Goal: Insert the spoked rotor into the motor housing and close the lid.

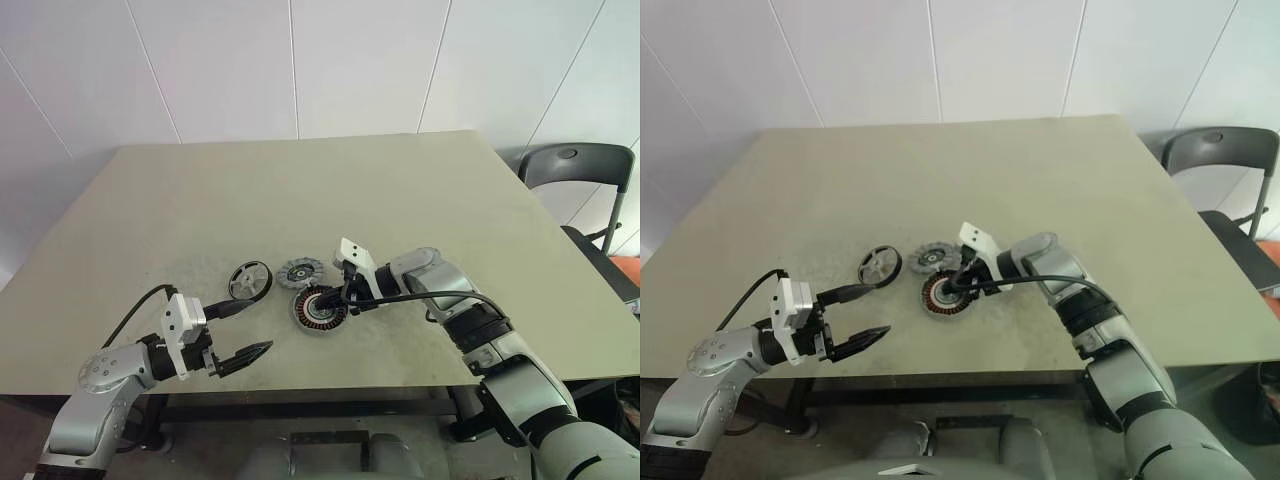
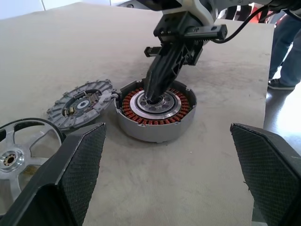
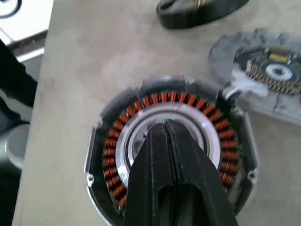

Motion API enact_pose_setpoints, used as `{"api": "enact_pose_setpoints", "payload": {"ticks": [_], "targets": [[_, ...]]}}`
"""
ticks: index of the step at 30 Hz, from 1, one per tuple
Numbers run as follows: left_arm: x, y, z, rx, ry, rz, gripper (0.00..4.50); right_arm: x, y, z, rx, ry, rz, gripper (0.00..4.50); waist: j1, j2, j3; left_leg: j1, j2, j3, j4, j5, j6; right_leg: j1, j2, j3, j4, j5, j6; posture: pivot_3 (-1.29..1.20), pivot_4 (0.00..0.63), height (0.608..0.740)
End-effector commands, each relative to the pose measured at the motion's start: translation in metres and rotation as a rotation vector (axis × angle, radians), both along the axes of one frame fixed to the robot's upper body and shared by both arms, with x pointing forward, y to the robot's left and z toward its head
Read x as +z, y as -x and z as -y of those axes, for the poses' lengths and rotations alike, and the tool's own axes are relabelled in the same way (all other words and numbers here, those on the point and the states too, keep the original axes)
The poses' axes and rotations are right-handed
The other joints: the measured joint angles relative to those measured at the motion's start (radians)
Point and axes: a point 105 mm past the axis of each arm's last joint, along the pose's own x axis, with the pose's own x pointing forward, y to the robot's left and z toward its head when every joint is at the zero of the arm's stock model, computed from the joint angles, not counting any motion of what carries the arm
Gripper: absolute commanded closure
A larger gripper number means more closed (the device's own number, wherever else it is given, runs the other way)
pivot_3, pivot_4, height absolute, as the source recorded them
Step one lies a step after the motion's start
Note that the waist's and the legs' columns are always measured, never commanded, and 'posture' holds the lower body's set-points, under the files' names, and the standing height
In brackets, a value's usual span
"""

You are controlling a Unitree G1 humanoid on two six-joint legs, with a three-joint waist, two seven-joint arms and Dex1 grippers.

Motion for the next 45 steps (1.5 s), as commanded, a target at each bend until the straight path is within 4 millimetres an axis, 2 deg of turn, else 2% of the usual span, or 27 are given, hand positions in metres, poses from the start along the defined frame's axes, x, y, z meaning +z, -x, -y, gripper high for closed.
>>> {"api": "enact_pose_setpoints", "payload": {"ticks": [1, 6, 14, 16, 20, 22, 27, 31, 33, 36, 43, 45], "targets": [[0.004, -0.001, -0.001, -0.008, -0.005, 0.035, 0.00, 0.028, -0.008, -0.010, 0.002, -0.081, 0.072, 4.48, 0.001, 0.000, 0.000, 0.000, 0.000, 0.000, 0.000, 0.000, 0.000, 0.000, 0.000, 0.000, 0.000, 0.000, 0.000, 0.00, 0.000, 0.740], [0.001, 0.001, -0.003, -0.003, -0.005, 0.033, 0.00, 0.028, -0.007, -0.008, 0.004, -0.100, 0.064, 4.48, 0.001, 0.000, 0.000, 0.000, 0.000, 0.000, 0.000, 0.000, 0.000, 0.000, 0.000, 0.000, 0.000, 0.000, 0.000, 0.00, 0.000, 0.740], [0.002, 0.002, -0.004, 0.001, -0.008, 0.034, 0.00, 0.022, 0.001, 0.006, 0.009, -0.113, 0.018, 4.48, 0.002, 0.000, 0.000, 0.000, 0.000, 0.000, 0.000, 0.000, 0.000, 0.000, 0.000, 0.000, 0.000, 0.000, 0.000, 0.00, 0.000, 0.740], [0.003, 0.002, -0.003, 0.000, -0.008, 0.035, 0.00, 0.016, 0.004, 0.009, 0.003, -0.104, -0.004, 4.48, 0.000, 0.000, 0.000, 0.000, 0.000, 0.000, 0.000, 0.000, 0.000, 0.000, 0.000, 0.000, 0.000, 0.000, 0.000, 0.00, 0.000, 0.740], [0.005, 0.001, -0.001, -0.005, -0.007, 0.039, 0.00, -0.012, 0.004, 0.017, -0.029, -0.003, -0.014, 4.48, 0.002, 0.000, 0.000, 0.000, 0.000, 0.000, 0.000, 0.000, 0.000, 0.000, 0.000, 0.000, 0.000, 0.000, 0.000, 0.00, 0.000, 0.740], [0.006, 0.000, -0.001, -0.006, -0.008, 0.041, 0.00, -0.015, 0.004, 0.017, -0.025, 0.015, -0.002, 4.48, 0.001, 0.000, 0.000, 0.000, 0.000, 0.000, 0.000, 0.000, 0.000, 0.000, 0.000, 0.000, 0.000, 0.000, 0.000, 0.00, 0.000, 0.740], [0.009, 0.000, -0.001, -0.004, -0.011, 0.044, 0.00, -0.005, -0.002, 0.013, -0.033, -0.017, 0.027, 4.48, 0.001, 0.000, 0.000, 0.001, 0.000, 0.000, 0.001, 0.000, 0.000, 0.001, 0.000, 0.000, 0.000, 0.000, 0.000, 0.00, 0.000, 0.740], [0.011, 0.000, 0.000, -0.003, -0.011, 0.046, 0.00, 0.022, -0.008, 0.002, -0.054, -0.158, 0.039, 4.48, 0.001, 0.000, 0.000, 0.000, 0.000, 0.000, 0.001, 0.000, 0.000, 0.001, 0.000, 0.000, 0.000, 0.000, 0.000, 0.00, 0.000, 0.740], [0.012, 0.000, 0.001, -0.003, -0.012, 0.046, 0.00, 0.031, -0.007, -0.001, -0.043, -0.196, 0.039, 4.48, 0.001, 0.000, 0.000, 0.000, 0.000, 0.000, 0.000, 0.000, 0.000, 0.000, 0.000, 0.000, 0.000, 0.000, 0.000, 0.00, 0.000, 0.740], [0.013, 0.000, 0.002, -0.002, -0.012, 0.046, 0.00, 0.032, -0.001, -0.003, -0.012, -0.201, 0.027, 4.48, 0.002, 0.000, 0.000, 0.000, 0.000, 0.000, 0.000, 0.000, 0.000, 0.001, 0.000, 0.000, 0.000, 0.000, 0.000, 0.00, 0.000, 0.740], [0.016, -0.001, 0.004, -0.001, -0.009, 0.047, 0.00, 0.004, 0.014, 0.008, 0.031, -0.092, -0.046, 4.48, 0.004, 0.000, 0.000, 0.000, 0.000, 0.000, 0.001, 0.000, 0.000, 0.001, 0.000, 0.000, 0.000, 0.000, 0.000, 0.00, 0.000, 0.740], [0.016, -0.001, 0.004, 0.000, -0.009, 0.046, 0.00, -0.014, 0.013, 0.016, 0.015, -0.008, -0.031, 4.48, 0.003, 0.000, 0.000, 0.000, 0.000, 0.000, 0.000, 0.000, 0.000, 0.001, 0.000, 0.000, 0.000, 0.000, 0.000, 0.00, 0.000, 0.740]]}}
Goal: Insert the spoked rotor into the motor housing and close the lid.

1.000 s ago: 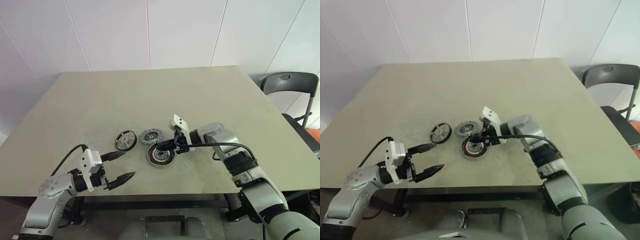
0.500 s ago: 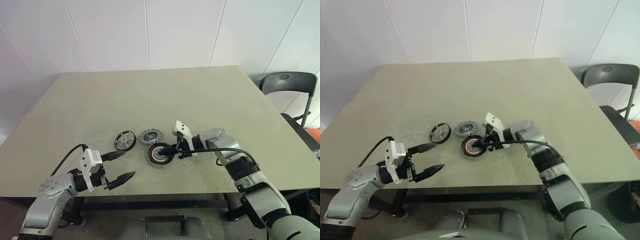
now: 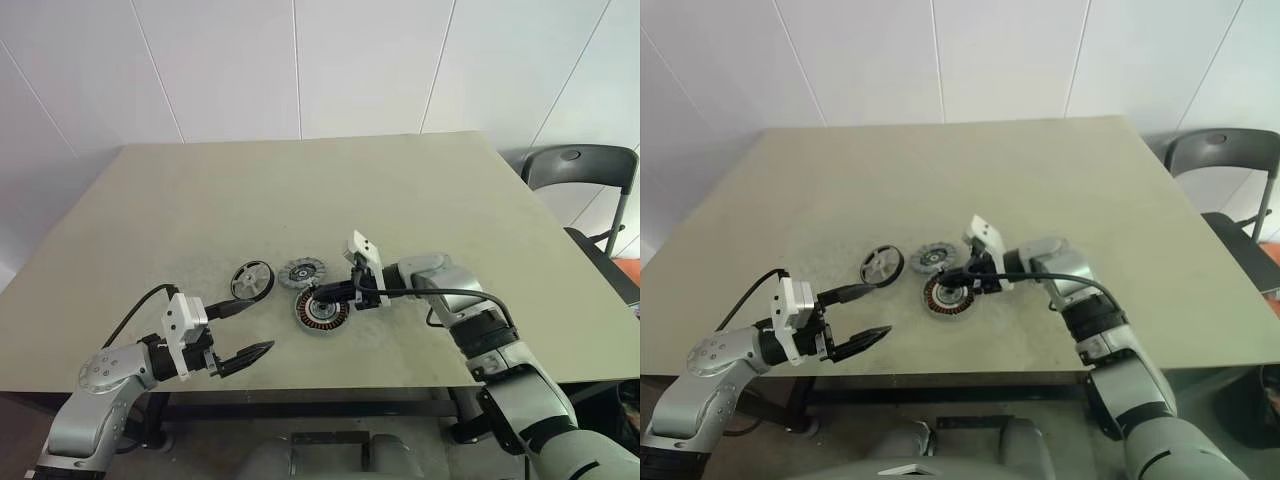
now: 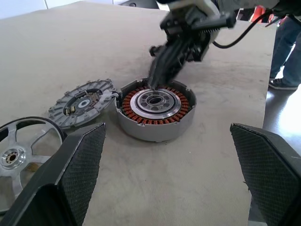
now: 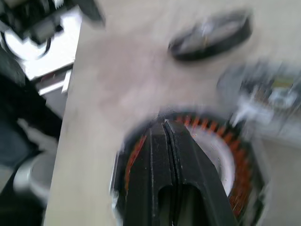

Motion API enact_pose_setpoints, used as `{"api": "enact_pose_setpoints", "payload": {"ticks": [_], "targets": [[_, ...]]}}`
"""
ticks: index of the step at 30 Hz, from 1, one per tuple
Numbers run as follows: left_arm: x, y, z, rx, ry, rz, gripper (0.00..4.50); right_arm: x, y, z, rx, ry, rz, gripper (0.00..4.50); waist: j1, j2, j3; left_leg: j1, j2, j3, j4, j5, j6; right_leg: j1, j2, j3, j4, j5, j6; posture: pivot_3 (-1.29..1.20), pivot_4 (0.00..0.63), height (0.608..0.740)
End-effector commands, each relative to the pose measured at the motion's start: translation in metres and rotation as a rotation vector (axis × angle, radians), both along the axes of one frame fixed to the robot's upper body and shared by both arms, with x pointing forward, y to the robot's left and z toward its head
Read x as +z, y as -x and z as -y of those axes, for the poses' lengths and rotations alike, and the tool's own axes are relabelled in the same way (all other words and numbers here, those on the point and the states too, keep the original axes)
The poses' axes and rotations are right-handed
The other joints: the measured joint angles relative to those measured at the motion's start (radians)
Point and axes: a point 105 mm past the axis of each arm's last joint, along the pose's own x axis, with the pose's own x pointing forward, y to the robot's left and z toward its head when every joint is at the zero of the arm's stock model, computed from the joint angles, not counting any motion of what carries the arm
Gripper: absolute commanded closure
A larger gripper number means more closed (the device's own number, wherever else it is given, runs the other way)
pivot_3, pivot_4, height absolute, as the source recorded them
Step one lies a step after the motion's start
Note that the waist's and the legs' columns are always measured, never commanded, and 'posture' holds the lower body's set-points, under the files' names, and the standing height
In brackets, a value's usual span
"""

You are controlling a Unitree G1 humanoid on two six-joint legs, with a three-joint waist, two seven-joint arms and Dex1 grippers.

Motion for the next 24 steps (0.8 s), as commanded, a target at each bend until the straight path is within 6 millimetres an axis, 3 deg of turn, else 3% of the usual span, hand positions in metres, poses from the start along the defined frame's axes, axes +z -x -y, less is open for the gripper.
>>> {"api": "enact_pose_setpoints", "payload": {"ticks": [1, 5, 16, 20, 24], "targets": [[0.012, -0.002, 0.001, -0.006, 0.000, 0.047, 0.00, -0.013, -0.001, 0.006, 0.006, 0.085, 0.036, 4.48, -0.002, 0.000, 0.000, 0.000, 0.000, 0.000, 0.000, 0.000, 0.000, 0.000, 0.000, 0.000, 0.000, 0.000, 0.000, 0.00, 0.000, 0.740], [0.012, -0.002, 0.001, -0.006, 0.000, 0.048, 0.00, -0.014, -0.008, 0.006, -0.027, 0.088, 0.050, 4.48, -0.004, 0.000, 0.000, 0.001, 0.000, 0.000, 0.000, 0.000, 0.000, 0.001, 0.000, 0.000, 0.000, 0.000, 0.000, 0.00, 0.000, 0.740], [0.012, -0.003, 0.000, -0.009, -0.002, 0.046, 0.00, 0.043, -0.020, -0.016, -0.069, -0.202, 0.053, 4.48, -0.003, 0.001, 0.000, 0.000, 0.000, 0.000, -0.001, 0.000, 0.000, -0.001, 0.000, 0.000, 0.000, 0.001, -0.001, 0.00, 0.000, 0.740], [0.012, -0.003, 0.000, -0.009, -0.001, 0.045, 0.00, 0.032, -0.015, -0.014, -0.040, -0.146, 0.054, 4.48, -0.001, 0.001, 0.000, 0.000, 0.000, 0.000, -0.001, 0.000, 0.000, 0.000, 0.000, 0.000, 0.000, 0.000, 0.000, 0.00, 0.000, 0.740], [0.012, -0.003, 0.001, -0.007, -0.001, 0.045, 0.00, -0.003, -0.005, -0.001, 0.011, 0.021, 0.058, 4.48, 0.001, 0.001, 0.000, 0.000, 0.000, 0.000, 0.000, 0.000, 0.000, 0.000, 0.000, 0.000, 0.000, 0.000, 0.000, 0.00, 0.000, 0.740]]}}
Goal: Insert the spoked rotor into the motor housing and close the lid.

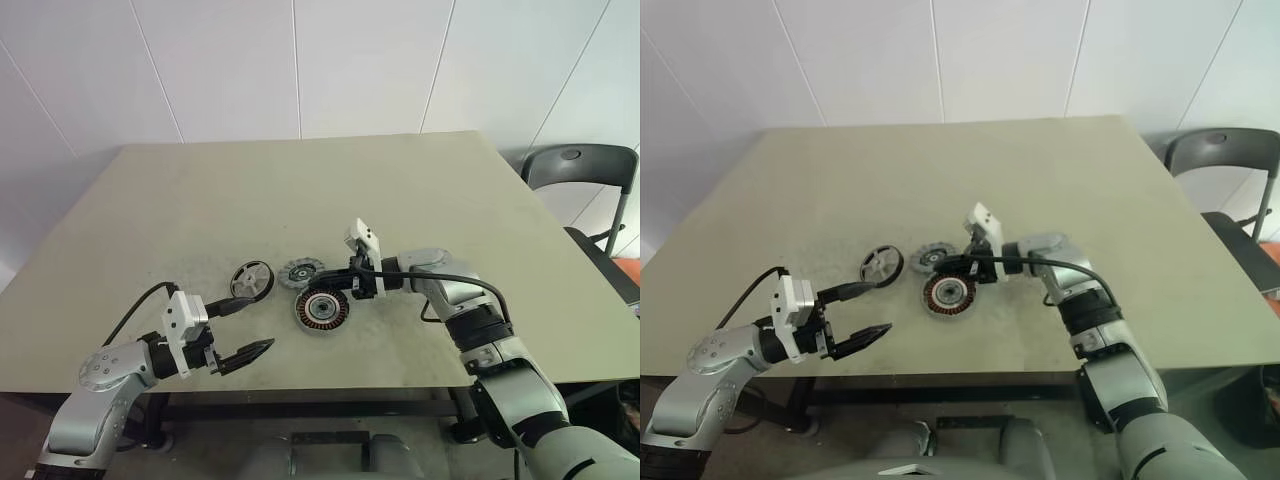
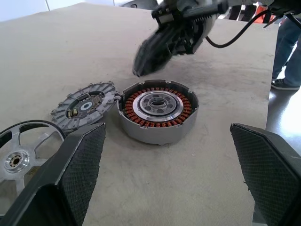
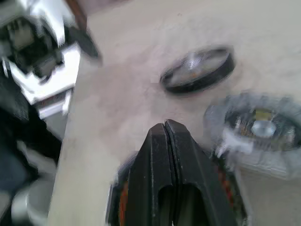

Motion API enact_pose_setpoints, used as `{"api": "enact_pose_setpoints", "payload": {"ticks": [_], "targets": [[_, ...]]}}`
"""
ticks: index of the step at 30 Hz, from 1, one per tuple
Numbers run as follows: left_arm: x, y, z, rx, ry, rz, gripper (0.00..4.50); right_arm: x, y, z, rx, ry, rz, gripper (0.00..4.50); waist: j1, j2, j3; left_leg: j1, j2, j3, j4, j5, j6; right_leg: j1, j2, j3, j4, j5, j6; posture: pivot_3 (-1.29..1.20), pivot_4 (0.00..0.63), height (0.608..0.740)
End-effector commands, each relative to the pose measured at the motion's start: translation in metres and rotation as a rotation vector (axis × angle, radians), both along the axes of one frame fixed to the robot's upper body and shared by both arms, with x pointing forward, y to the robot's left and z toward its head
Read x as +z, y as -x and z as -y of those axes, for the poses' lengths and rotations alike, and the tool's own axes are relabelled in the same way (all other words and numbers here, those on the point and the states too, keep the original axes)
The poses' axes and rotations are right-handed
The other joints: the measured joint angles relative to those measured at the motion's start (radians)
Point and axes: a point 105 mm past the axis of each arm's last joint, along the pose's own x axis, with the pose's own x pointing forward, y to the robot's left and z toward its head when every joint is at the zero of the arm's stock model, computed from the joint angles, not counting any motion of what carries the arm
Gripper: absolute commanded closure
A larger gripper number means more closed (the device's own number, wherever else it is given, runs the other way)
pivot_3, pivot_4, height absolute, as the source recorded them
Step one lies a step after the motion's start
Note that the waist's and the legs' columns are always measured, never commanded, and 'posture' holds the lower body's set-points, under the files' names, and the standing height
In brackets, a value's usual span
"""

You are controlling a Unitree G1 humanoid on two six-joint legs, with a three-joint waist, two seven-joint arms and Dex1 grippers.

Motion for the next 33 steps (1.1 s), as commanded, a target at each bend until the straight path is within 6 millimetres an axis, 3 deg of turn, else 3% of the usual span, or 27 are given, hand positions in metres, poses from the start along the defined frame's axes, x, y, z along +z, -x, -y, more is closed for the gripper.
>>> {"api": "enact_pose_setpoints", "payload": {"ticks": [1, 3, 5, 11, 16, 22, 29, 31, 33], "targets": [[0.010, -0.001, 0.000, -0.009, -0.001, 0.036, 0.00, -0.023, 0.007, 0.007, 0.044, 0.123, 0.022, 4.48, -0.001, 0.000, 0.000, 0.000, 0.000, 0.000, 0.000, 0.000, 0.000, 0.000, 0.000, 0.000, 0.000, 0.000, 0.000, 0.00, 0.000, 0.740], [0.010, -0.001, 0.001, -0.008, -0.001, 0.036, 0.00, -0.033, 0.007, 0.011, 0.048, 0.181, 0.040, 4.48, -0.007, 0.001, 0.000, 0.000, 0.000, 0.000, 0.000, 0.000, 0.000, 0.000, 0.000, 0.000, 0.000, 0.000, 0.000, 0.00, 0.000, 0.740], [0.009, -0.001, 0.000, -0.008, -0.002, 0.036, 0.00, -0.030, 0.005, 0.008, 0.034, 0.157, 0.046, 4.48, -0.009, 0.000, 0.000, 0.002, 0.001, 0.001, 0.000, 0.000, 0.000, 0.001, 0.001, 0.000, 0.000, 0.000, 0.000, 0.00, 0.000, 0.740], [0.009, -0.002, -0.001, -0.009, -0.006, 0.037, 0.00, 0.014, -0.009, -0.010, -0.009, -0.040, 0.075, 4.48, -0.006, 0.001, 0.000, 0.001, 0.001, 0.000, 0.001, 0.000, 0.000, 0.001, 0.001, 0.000, 0.001, 0.000, 0.000, 0.00, 0.000, 0.740], [0.009, -0.002, -0.001, -0.009, -0.005, 0.038, 0.00, 0.032, -0.009, -0.017, 0.003, -0.112, 0.085, 4.48, -0.003, 0.001, 0.000, 0.001, 0.001, 0.000, -0.001, 0.000, 0.000, 0.000, 0.001, 0.000, 0.000, 0.000, -0.001, 0.00, 0.000, 0.740], [0.009, -0.002, -0.003, -0.006, -0.004, 0.037, 0.00, 0.022, 0.000, -0.022, 0.029, -0.105, 0.054, 4.48, -0.004, 0.001, 0.000, 0.001, 0.001, 0.000, -0.001, 0.000, 0.000, 0.000, 0.001, 0.000, 0.000, 0.000, 0.000, 0.00, 0.000, 0.740], [0.008, 0.001, -0.004, 0.001, -0.006, 0.033, 0.00, -0.041, 0.008, 0.000, 0.041, 0.151, 0.011, 4.48, -0.004, 0.001, 0.000, 0.001, 0.001, 0.000, -0.001, 0.000, 0.000, 0.000, 0.001, 0.000, 0.000, 0.000, 0.000, 0.00, 0.000, 0.740], [0.009, 0.000, -0.005, 0.002, -0.008, 0.034, 0.00, -0.041, 0.004, 0.001, 0.021, 0.144, 0.020, 4.48, -0.004, 0.001, 0.000, 0.002, 0.001, 0.000, -0.001, 0.000, 0.000, 0.002, 0.001, 0.000, 0.000, 0.000, 0.000, 0.00, 0.000, 0.740], [0.009, 0.001, -0.005, 0.003, -0.010, 0.035, 0.00, -0.028, -0.002, -0.005, -0.002, 0.075, 0.030, 4.48, -0.004, 0.001, 0.000, 0.004, 0.001, 0.000, 0.000, 0.000, 0.000, 0.003, 0.001, 0.000, 0.000, 0.000, 0.000, 0.00, 0.000, 0.740]]}}
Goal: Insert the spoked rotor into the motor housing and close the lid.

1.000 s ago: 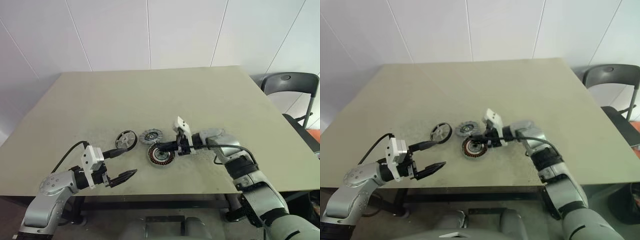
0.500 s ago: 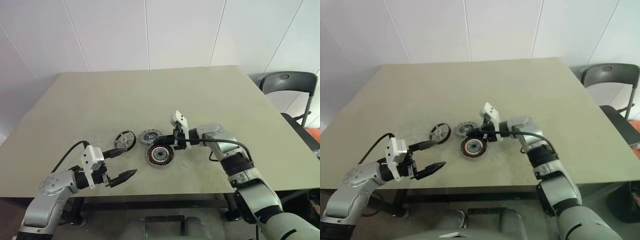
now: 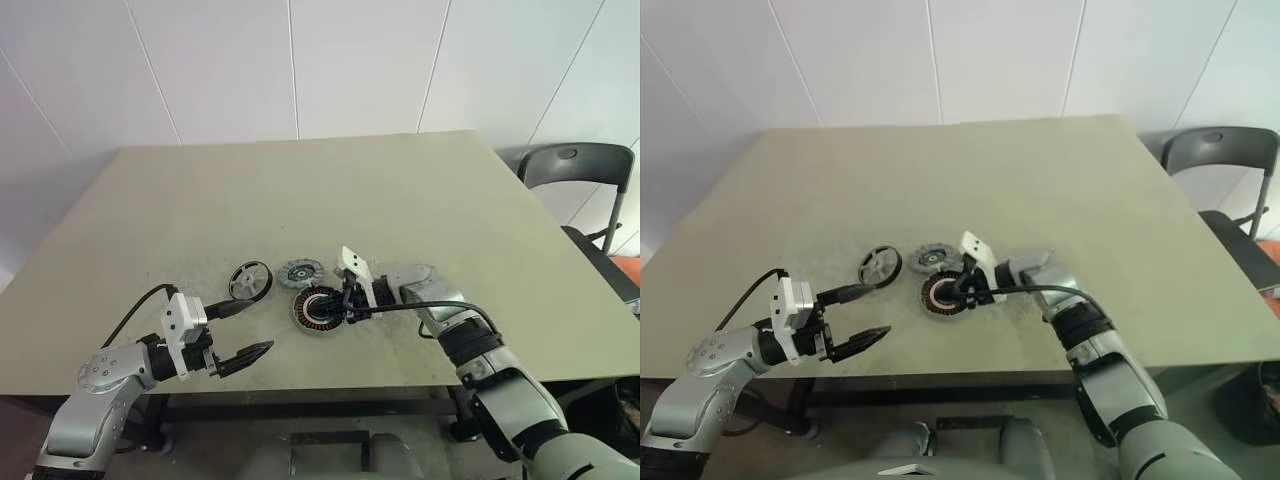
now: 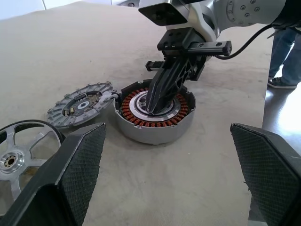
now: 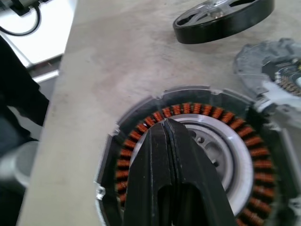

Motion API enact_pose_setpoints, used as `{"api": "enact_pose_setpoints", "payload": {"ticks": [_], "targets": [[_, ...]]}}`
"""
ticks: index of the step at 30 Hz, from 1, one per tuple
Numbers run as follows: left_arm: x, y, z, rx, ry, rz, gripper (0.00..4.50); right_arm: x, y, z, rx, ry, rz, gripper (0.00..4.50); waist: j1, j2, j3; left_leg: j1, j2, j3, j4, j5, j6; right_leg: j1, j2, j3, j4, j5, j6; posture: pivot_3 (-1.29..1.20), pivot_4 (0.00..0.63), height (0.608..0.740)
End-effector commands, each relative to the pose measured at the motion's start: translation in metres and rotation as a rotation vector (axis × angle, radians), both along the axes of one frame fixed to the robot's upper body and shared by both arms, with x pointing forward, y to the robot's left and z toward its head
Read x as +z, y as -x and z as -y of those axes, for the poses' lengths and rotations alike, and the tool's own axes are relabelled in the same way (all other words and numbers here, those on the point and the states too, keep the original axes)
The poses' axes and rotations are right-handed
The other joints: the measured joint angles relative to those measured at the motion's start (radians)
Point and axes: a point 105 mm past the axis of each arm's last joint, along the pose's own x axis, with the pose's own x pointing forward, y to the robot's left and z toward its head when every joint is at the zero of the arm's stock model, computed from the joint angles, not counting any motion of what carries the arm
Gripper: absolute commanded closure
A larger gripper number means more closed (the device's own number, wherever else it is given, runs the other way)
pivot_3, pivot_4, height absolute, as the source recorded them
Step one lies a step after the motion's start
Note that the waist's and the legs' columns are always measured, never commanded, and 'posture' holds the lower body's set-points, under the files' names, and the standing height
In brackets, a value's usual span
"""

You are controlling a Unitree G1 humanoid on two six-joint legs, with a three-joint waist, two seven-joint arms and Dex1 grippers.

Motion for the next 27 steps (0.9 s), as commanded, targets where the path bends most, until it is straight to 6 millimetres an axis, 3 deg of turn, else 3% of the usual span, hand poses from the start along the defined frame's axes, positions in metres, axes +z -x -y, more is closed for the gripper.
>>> {"api": "enact_pose_setpoints", "payload": {"ticks": [1, 5, 9, 23, 27], "targets": [[0.011, -0.001, -0.004, 0.004, -0.009, 0.044, 0.00, 0.010, -0.011, -0.002, -0.062, -0.054, -0.004, 4.48, 0.000, 0.000, 0.000, 0.000, 0.000, 0.000, 0.001, 0.000, 0.000, 0.000, 0.000, 0.000, 0.000, 0.000, 0.000, 0.00, 0.000, 0.740], [0.011, -0.002, -0.004, 0.006, -0.010, 0.046, 0.00, 0.047, -0.020, -0.010, -0.087, -0.216, -0.001, 4.48, 0.000, 0.000, 0.000, -0.002, 0.000, 0.000, 0.001, 0.000, 0.000, -0.002, 0.000, 0.000, 0.000, 0.000, 0.000, 0.00, 0.000, 0.740], [0.012, -0.003, -0.006, 0.013, -0.010, 0.048, 0.00, 0.061, -0.022, -0.007, -0.083, -0.236, 0.020, 4.48, 0.001, 0.000, 0.000, -0.003, 0.000, 0.000, -0.002, 0.000, 0.000, -0.004, 0.000, 0.000, 0.000, 0.001, -0.001, 0.00, 0.000, 0.740], [0.013, -0.010, -0.021, 0.125, 0.040, 0.036, 0.00, 0.060, -0.011, 0.002, -0.003, -0.133, 0.103, 4.48, 0.001, 0.000, 0.000, -0.004, 0.000, 0.000, -0.002, 0.000, 0.000, -0.005, 0.000, 0.000, 0.000, 0.000, 0.000, 0.00, 0.000, 0.740], [0.008, -0.031, -0.048, 0.387, 0.016, 0.007, 0.00, 0.073, -0.005, 0.013, 0.031, -0.118, 0.114, 4.32, 0.003, 0.000, 0.000, -0.004, 0.000, 0.000, -0.002, 0.000, 0.000, -0.005, 0.000, 0.000, 0.000, 0.000, 0.000, 0.00, 0.000, 0.740]]}}
